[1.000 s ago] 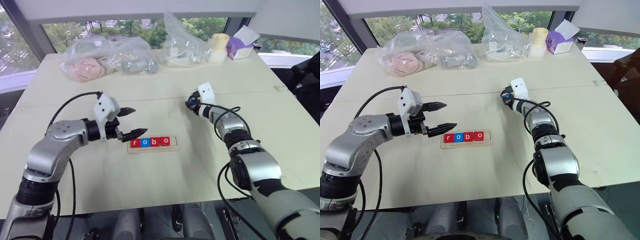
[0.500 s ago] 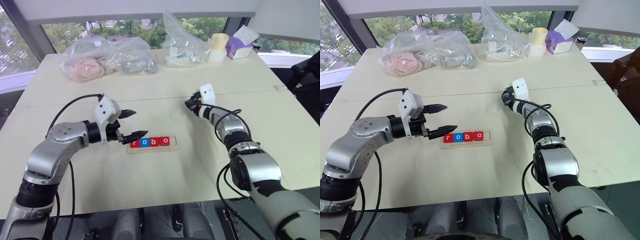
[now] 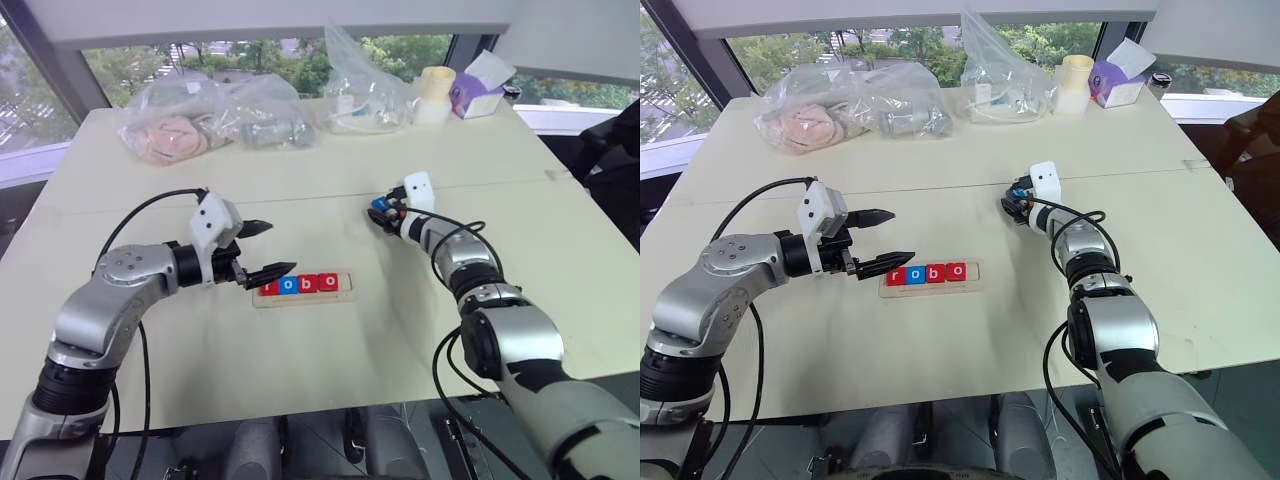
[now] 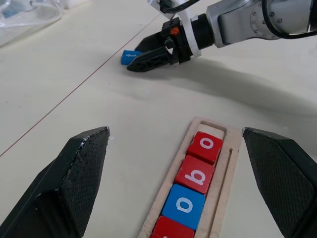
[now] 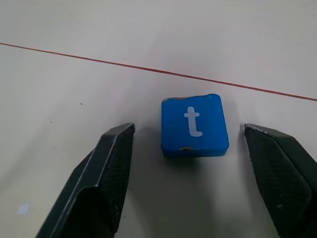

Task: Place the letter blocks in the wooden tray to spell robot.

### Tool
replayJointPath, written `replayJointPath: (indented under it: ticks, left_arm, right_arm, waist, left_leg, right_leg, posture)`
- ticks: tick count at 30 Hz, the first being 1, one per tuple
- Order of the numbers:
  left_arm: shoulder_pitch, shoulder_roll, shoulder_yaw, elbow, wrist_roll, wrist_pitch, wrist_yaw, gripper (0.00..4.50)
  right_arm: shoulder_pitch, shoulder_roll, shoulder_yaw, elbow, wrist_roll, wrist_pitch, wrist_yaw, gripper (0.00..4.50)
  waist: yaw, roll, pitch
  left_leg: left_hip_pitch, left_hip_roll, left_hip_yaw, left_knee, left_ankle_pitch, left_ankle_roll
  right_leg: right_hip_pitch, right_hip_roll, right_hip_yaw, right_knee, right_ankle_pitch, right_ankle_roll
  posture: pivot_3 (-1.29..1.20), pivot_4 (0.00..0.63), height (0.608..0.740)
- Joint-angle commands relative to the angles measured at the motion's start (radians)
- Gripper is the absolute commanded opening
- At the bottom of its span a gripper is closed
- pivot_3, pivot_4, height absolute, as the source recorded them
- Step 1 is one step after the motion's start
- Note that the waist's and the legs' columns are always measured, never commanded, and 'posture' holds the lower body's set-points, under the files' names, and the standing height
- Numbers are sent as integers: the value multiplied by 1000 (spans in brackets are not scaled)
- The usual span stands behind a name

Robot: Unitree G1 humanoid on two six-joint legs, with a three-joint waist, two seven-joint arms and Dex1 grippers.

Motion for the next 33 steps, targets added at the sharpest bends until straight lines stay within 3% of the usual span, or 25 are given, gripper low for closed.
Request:
replayJointPath:
  ticks: [1, 2, 3, 7, 10, 14, 16, 18, 22, 27, 33]
  left_arm:
    - [-10, 8, 5, -18, 5, -17, -2, 4500]
    - [-8, 8, 6, -18, 6, -17, -2, 4500]
    - [-6, 9, 6, -17, 7, -18, -3, 4500]
    - [3, 9, 3, -29, 8, -16, -6, 4500]
    - [24, 29, -2, -54, 14, -12, -18, 4500]
    - [67, 77, -25, -86, 27, -20, -57, 4500]
    - [76, 101, -64, -110, 28, -10, -88, 4500]
    - [82, 130, -118, -115, 59, -23, -125, 4500]
    - [62, 107, -167, -67, 86, -72, -152, 4500]
    - [7, 65, -157, -45, 53, -60, -166, 4500]
    - [-26, 62, -145, -19, 40, -56, -187, 4500]
  right_arm:
    - [-23, 11, 0, 22, -12, -10, -4, 1727]
    - [-24, 12, -1, 23, -13, -11, -5, 1224]
    - [-25, 12, -2, 24, -15, -12, -6, 1143]
    - [-14, 4, -4, -12, -12, -31, -5, 1146]
    - [68, -30, -6, -243, -3, 9, -28, 1146]
    - [352, -24, -66, -947, 77, 443, -135, 1146]
    - [533, 26, -94, -1355, 162, 759, -199, 1146]
    - [669, 62, -82, -1638, 218, 967, -237, 1146]
    - [780, 162, -101, -1902, 190, 1259, -367, 1146]
    - [803, 232, -100, -1978, 170, 1397, -423, 1146]
    - [831, 282, -88, -1990, 157, 1415, -441, 4151]
  waist:
    - [-2, 0, 0]
    - [-2, 0, 0]
    - [-2, 0, 0]
    - [-2, 0, 0]
    - [0, 0, 0]
    - [12, 0, 0]
    - [15, 0, 0]
    - [21, 0, 0]
    - [15, 2, 0]
    - [7, 3, 0]
    - [2, 2, -1]
  left_leg:
    - [0, 0, 0, 0, 0, 0]
    - [0, 0, 0, 0, 0, 0]
    - [0, 0, 0, 0, 0, 0]
    - [0, 0, 0, 0, 0, 0]
    - [0, 0, 0, 0, 0, 0]
    - [-2, 0, -1, -2, 0, 0]
    - [-3, 0, -1, -2, 0, 0]
    - [-3, 0, -1, -3, 0, -1]
    - [-2, 1, 0, -3, -1, -1]
    - [-4, 6, -6, -5, -3, -4]
    - [-2, 3, -3, -12, -1, -1]
  right_leg:
    - [0, 0, 0, 0, 0, 0]
    - [0, 0, 0, 0, 0, 0]
    - [0, 0, 0, 0, 0, 0]
    - [0, 0, 0, 0, 0, 0]
    - [0, 0, 0, 0, 0, 0]
    - [-2, -1, 0, 1, -1, 4]
    - [-3, -2, 0, 1, -1, 4]
    - [-3, -2, 0, 1, -3, 1]
    - [-5, -1, 0, 1, -5, -2]
    - [-3, 1, -3, -12, 1, -4]
    - [-5, 0, -3, -14, 2, -3]
  posture:
    - [0, 150, 740]
    - [0, 150, 740]
    - [0, 150, 740]
    - [0, 150, 740]
    - [0, 150, 740]
    - [0, 150, 740]
    - [0, 150, 740]
    - [0, 150, 740]
    - [0, 150, 740]
    - [0, 150, 740]
    - [0, 150, 740]
